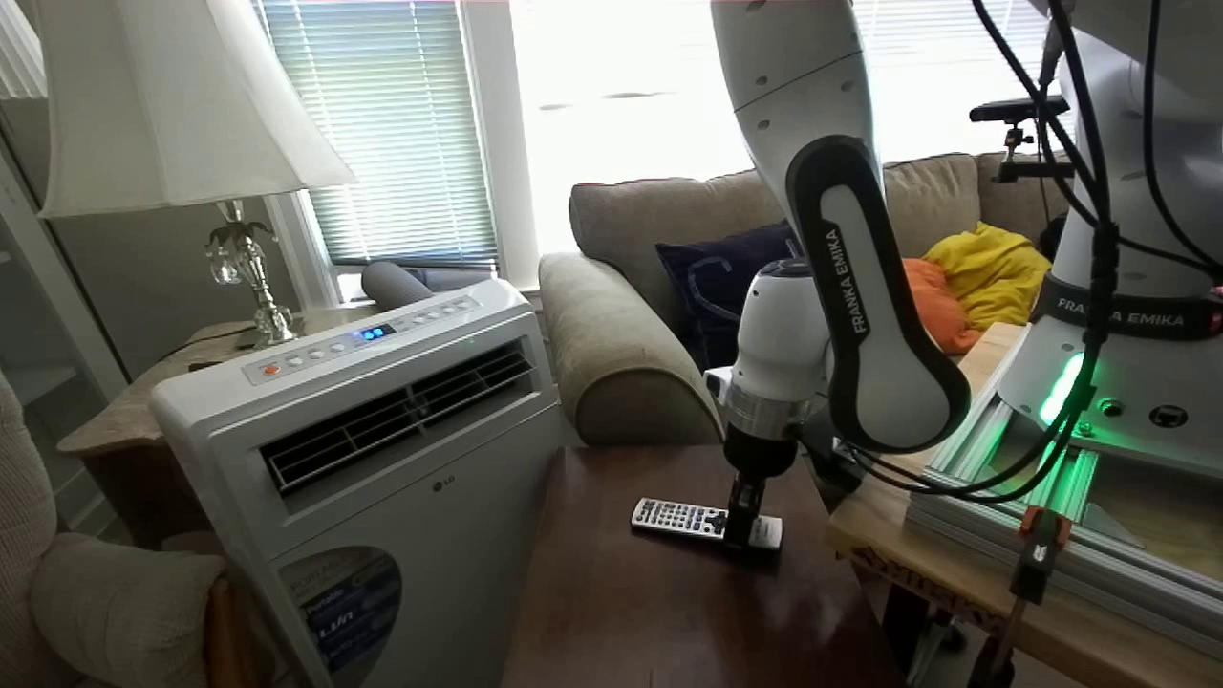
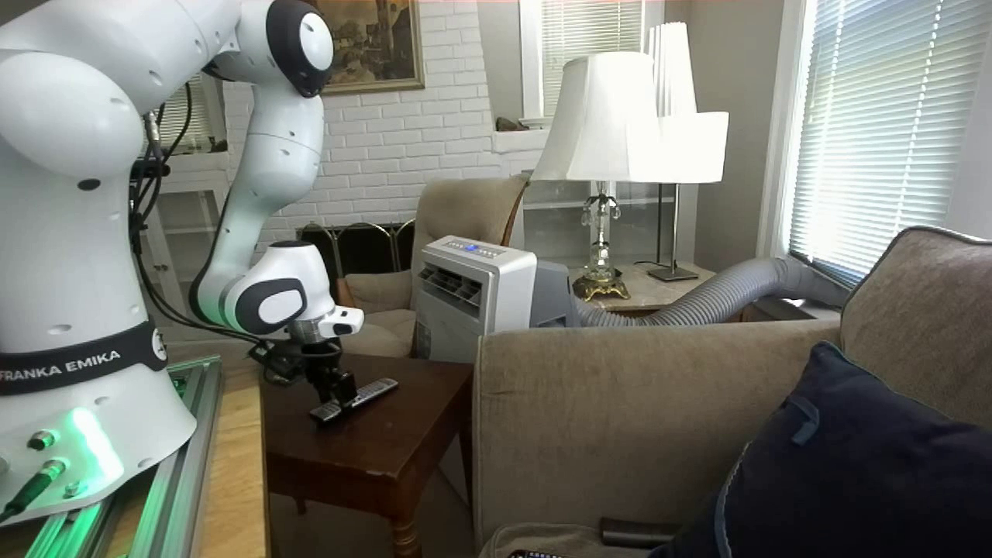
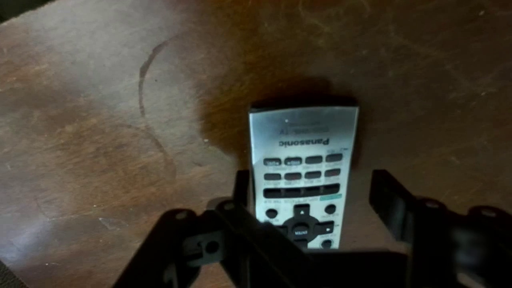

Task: Put both remotes on the left side of the sofa

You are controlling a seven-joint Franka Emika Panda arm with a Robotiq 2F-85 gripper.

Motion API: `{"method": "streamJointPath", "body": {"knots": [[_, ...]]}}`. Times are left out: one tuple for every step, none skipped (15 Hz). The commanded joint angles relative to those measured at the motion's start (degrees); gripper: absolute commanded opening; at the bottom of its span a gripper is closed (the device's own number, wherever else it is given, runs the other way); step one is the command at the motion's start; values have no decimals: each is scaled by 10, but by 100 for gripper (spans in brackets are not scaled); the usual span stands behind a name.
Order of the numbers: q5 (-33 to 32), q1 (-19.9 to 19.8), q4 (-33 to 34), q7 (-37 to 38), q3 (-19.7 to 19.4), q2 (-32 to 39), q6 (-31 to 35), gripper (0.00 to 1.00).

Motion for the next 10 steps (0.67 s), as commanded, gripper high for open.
{"method": "streamJointPath", "body": {"knots": [[8, -2, 7, 6, -3, 4, 2, 49], [7, -3, 6, 6, -5, 4, 3, 41], [8, -3, 6, 5, -6, 3, 3, 34], [8, -4, 7, 6, -7, 2, 1, 31], [8, -6, 6, 6, -8, 1, -2, 31], [9, -11, 2, 9, -7, -4, -3, 31], [5, -25, -9, 13, -3, -16, -11, 31], [1, -40, -23, 17, 1, -31, -18, 31], [-5, -60, -39, 19, 3, -47, -24, 31], [-16, -85, -50, 18, 7, -56, -27, 31]]}}
